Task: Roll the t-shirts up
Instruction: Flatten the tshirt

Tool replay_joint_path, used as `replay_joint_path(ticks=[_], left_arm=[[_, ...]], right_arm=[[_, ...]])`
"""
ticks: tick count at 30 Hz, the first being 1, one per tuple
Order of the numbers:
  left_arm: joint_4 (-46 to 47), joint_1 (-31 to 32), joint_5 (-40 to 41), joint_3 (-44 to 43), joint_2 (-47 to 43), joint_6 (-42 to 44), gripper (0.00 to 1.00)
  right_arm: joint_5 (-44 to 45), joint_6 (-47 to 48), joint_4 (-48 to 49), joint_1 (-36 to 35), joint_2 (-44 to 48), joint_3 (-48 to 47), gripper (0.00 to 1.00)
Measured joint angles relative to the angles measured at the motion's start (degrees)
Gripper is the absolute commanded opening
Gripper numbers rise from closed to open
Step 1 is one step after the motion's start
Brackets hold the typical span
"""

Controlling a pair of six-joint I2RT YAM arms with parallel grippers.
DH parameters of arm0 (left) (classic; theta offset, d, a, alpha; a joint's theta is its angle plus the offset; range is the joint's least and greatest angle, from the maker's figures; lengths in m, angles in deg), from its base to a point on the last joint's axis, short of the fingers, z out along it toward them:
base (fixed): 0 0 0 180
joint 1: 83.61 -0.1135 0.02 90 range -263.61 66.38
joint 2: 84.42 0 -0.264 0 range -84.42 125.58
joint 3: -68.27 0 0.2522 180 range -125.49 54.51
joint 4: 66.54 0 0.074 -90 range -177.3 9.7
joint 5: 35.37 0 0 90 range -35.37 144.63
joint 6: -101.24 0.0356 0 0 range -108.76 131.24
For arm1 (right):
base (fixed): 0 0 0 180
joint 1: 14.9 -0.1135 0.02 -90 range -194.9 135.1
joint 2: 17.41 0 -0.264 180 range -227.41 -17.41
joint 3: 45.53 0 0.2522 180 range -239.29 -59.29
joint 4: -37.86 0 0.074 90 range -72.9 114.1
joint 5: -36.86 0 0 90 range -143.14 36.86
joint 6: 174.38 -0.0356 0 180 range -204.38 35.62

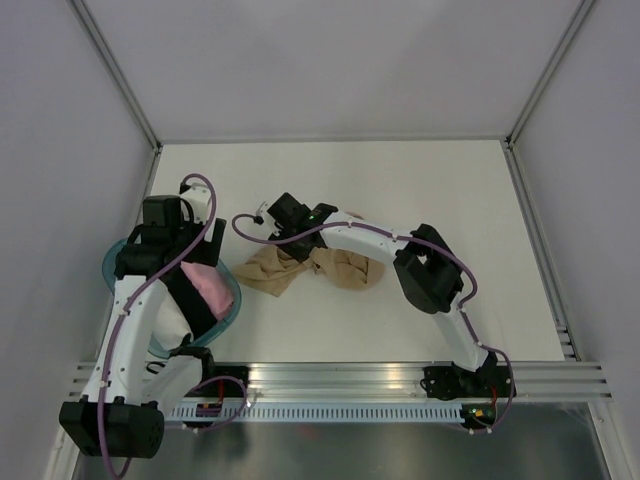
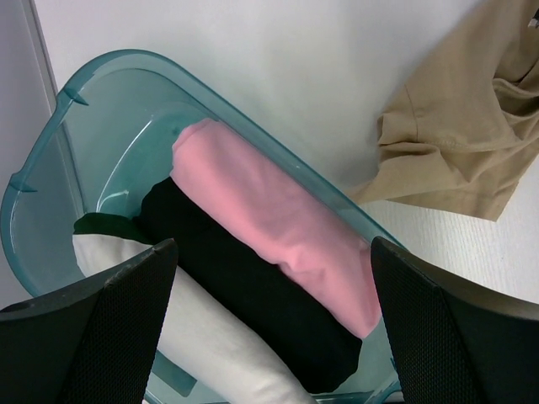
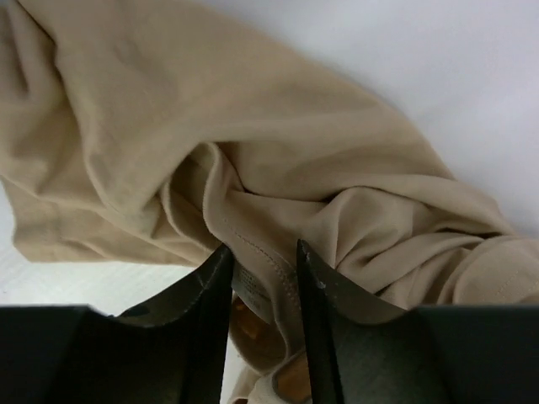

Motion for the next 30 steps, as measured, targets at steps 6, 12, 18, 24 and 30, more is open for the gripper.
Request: replay_joint_path(ticks=[6,12,18,24,30], left_arm=[[-0.1,0.0,-0.1,1.0,-1.1,0.0,1.0],[-0.1,0.0,-0.1,1.9,-3.7,0.0,1.0],[-0.9,0.0,-0.1,1.4,-4.7,-0.3,1.0],[-3.3,-0.2,-0.2,-7.4,-3.9,-0.6,1.0],[-3.1,-0.2,-0.3,-17.4,-2.7,-0.5,1.0]], right_arm=[[3.8,1.6,-1.8,0.0,0.0,0.0,0.0],[7.2,2.0,-2.9,0.0,0.6,-0.1,0.0],[5.8,-0.2,-6.1,-2.1,7.3,-9.0,0.0],[4.6,-4.2,-2.6,-8.9,21.0,-20.0,0.0],[7.1,-14.7,0.7,-2.8,31.8,-22.9,0.0]])
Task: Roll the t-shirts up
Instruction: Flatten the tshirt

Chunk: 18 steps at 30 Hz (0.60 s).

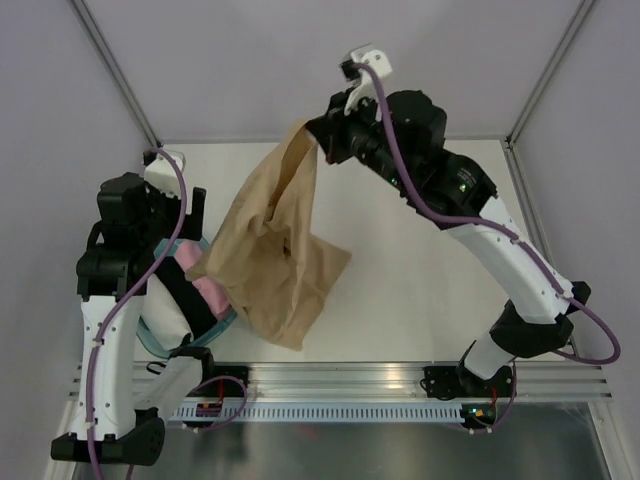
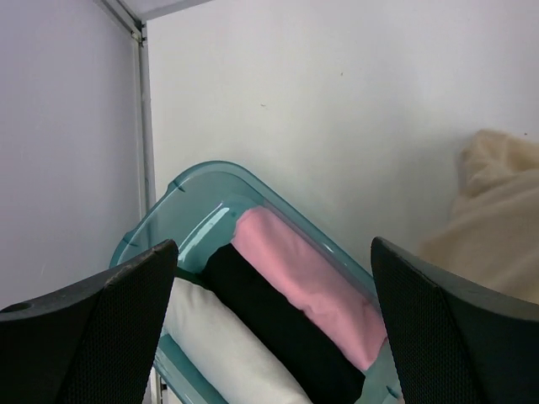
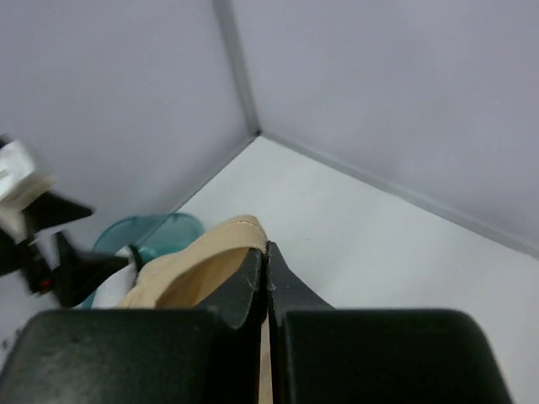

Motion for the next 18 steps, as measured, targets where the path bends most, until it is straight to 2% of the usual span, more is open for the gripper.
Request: replay_joint_path(ticks=[5,7,8,10,14,18], left_arm=[[-0.1,0.0,-1.6,-1.6,4.7,0.4,0.98],[-0.1,0.0,-2.8,-1.6,7.8,0.7,0.96],[-0.2,0.0,-3.4,-1.6,9.6,0.7,0.95],[-0.2,0.1,-4.5,-1.0,12.3,0.9,0.95],[-0.4,2.0,-6.4,1.3,13.9,1.2,0.94],[0.0,9.9,-7.3,5.6,12.8,2.1,0.94]], right_arm=[[-2.1,-8.9,0.4,16.9,-0.1,6.0,0.01],[-3.9,-11.3,0.6,22.7,-1.6,12.2,0.24],[-4.4,-12.3,0.6,26.6,-3.8,13.9,0.53],[-5.5,-13.4,-0.1,32.5,-9.2,16.6,0.65],[-3.9,-13.2,-2.2,41.5,-19.3,20.2,0.68],[-2.5,-12.6,-1.7,44.9,-17.5,34.9,0.63]])
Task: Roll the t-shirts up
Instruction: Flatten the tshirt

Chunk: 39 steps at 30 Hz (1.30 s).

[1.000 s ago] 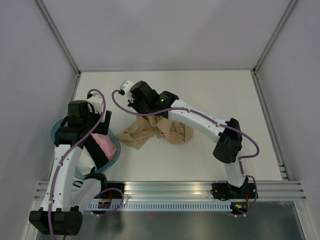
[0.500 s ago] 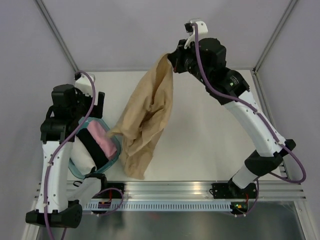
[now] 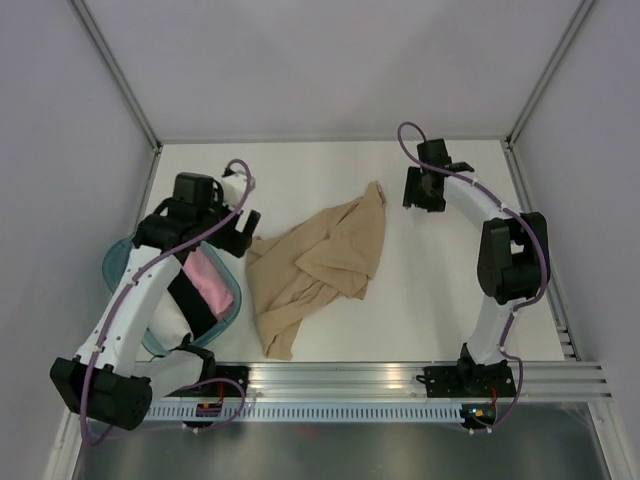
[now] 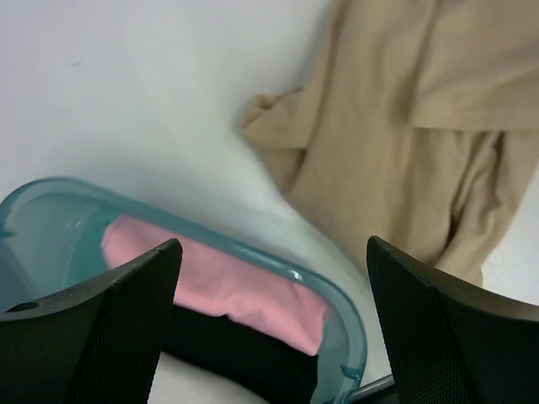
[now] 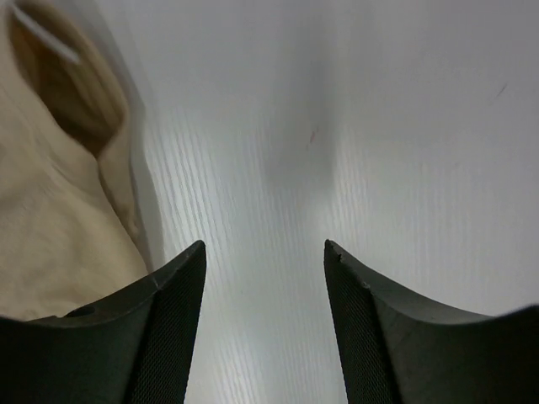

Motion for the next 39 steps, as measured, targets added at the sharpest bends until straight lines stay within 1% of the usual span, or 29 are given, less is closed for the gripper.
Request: replay_joint_path(ticks=[2,4,6,9,12,15,16,18,19,20,21,22,23,24,25,26,29,32,35,39], left_arm=[[0.4,5.7,-0.2,3.8,-0.7,0.9,0.93],[0.2,11.0,-0.5,7.6,-0.8,1.9,0.93],[0.3,16.7,0.2,11.6,-0.9,2.9,0.93],[1.2,26.6,2.6,17.8,-0.7,4.8,0.94],[1.9,35.5,4.1,22.7,1.3,6.6,0.94],[2.6,40.0,5.4,24.6,5.1,7.3,0.94],[3.0,40.4,6.2,24.8,6.7,7.4,0.93],[4.4,40.6,7.8,25.0,9.3,7.4,0.87],[5.3,40.5,8.4,25.4,10.1,7.4,0.83],[6.0,40.5,9.1,25.8,10.7,7.3,0.72],[6.6,40.5,9.3,26.3,11.1,7.2,0.65],[7.0,40.5,9.7,26.7,11.3,7.2,0.58],[7.2,40.5,10.1,27.1,11.5,7.3,0.41],[7.4,40.5,10.3,27.3,11.7,7.3,0.31],[7.5,40.5,10.8,27.4,11.8,7.2,0.2],[7.8,40.5,11.4,27.5,12.0,7.0,0.05],[9.3,39.5,13.8,27.5,11.6,7.2,0.02],[10.4,36.7,16.2,27.5,9.1,7.3,0.02],[11.3,34.8,18.3,27.3,3.4,8.6,0.02],[11.3,34.3,18.8,24.7,-6.2,11.3,0.02]], right_arm=[[-2.1,0.3,1.9,-0.8,4.0,10.1,0.6],[-4.4,0.4,2.4,-1.9,6.9,15.7,0.6],[-6.8,0.4,4.1,-3.0,9.0,19.0,0.6],[-12.0,-0.9,8.1,-4.4,11.4,22.8,0.64],[-16.5,-3.0,11.5,-5.7,11.6,24.5,0.65],[-18.6,-4.8,13.1,-7.2,9.4,23.5,0.66],[-19.0,-5.2,13.2,-7.6,7.8,22.5,0.65],[-19.4,-5.7,13.6,-8.3,4.8,20.8,0.63],[-19.5,-5.9,13.9,-8.5,3.2,20.2,0.56],[-19.6,-6.1,14.1,-8.5,1.7,20.0,0.48],[-20.1,-6.6,14.2,-8.5,0.9,19.8,0.41],[-20.3,-6.7,14.4,-8.4,0.7,19.6,0.22],[-20.4,-6.9,14.8,-8.3,0.5,19.5,0.1],[-20.4,-7.2,14.9,-8.3,0.3,19.5,0.02],[-20.4,-7.5,14.8,-8.3,0.3,19.5,0.0],[-20.4,-7.7,14.9,-8.3,0.3,19.5,0.0],[-18.5,-7.9,14.9,-8.4,1.2,19.8,0.0],[-15.0,-7.5,12.7,-8.5,6.0,20.3,0.0],[-11.1,-6.2,9.6,-8.5,15.6,20.1,0.0],[-6.9,-3.7,5.3,-8.5,30.3,15.5,0.0]])
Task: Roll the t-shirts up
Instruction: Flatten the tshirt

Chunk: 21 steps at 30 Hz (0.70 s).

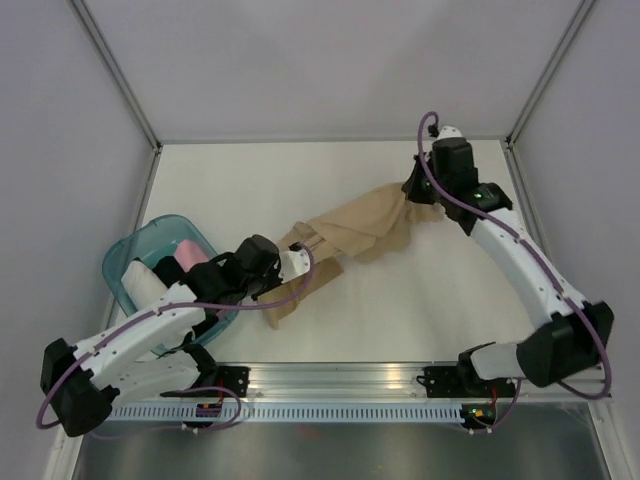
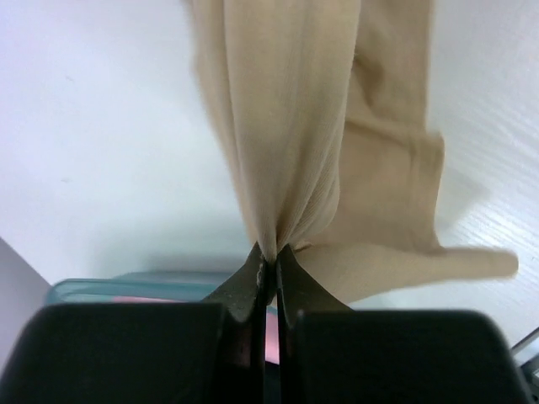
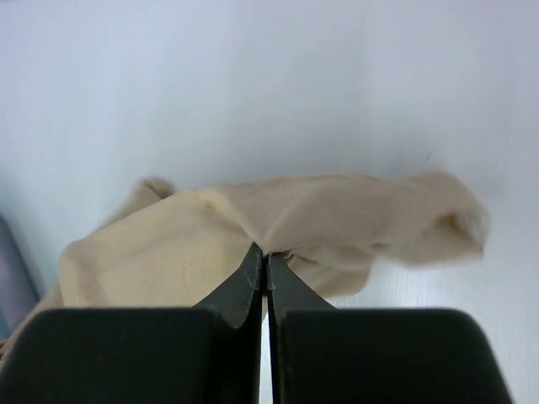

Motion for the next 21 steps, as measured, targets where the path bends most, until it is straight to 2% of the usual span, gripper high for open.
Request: replay_joint_path(ticks=[5,11,17,19,21], left_arm=[[-2.1,-1.1,-1.5,-8.7,-3.6,0.6,0.02],[-7.5,-2.8,-5.8,-20.2,-2.7,0.6,0.02],[-8.1,-5.1,-7.5,-30.0,1.0,0.7,0.02],[-6.9,-8.6,-8.9,-31.1,4.5,0.7,0.03],[-5.0,-13.3,-10.2,-32.9,10.8,0.7,0.05]], right_arm=[[0.9,3.4,-2.8,0.0,15.2,-5.3,0.0],[-2.4,5.5,-8.8,0.0,23.1,-12.4,0.0],[-2.9,5.2,-13.0,0.0,20.9,-15.3,0.0],[-1.9,5.1,-13.6,0.2,16.4,-15.8,0.0],[-1.3,5.0,-13.0,1.0,10.0,-15.9,0.06]])
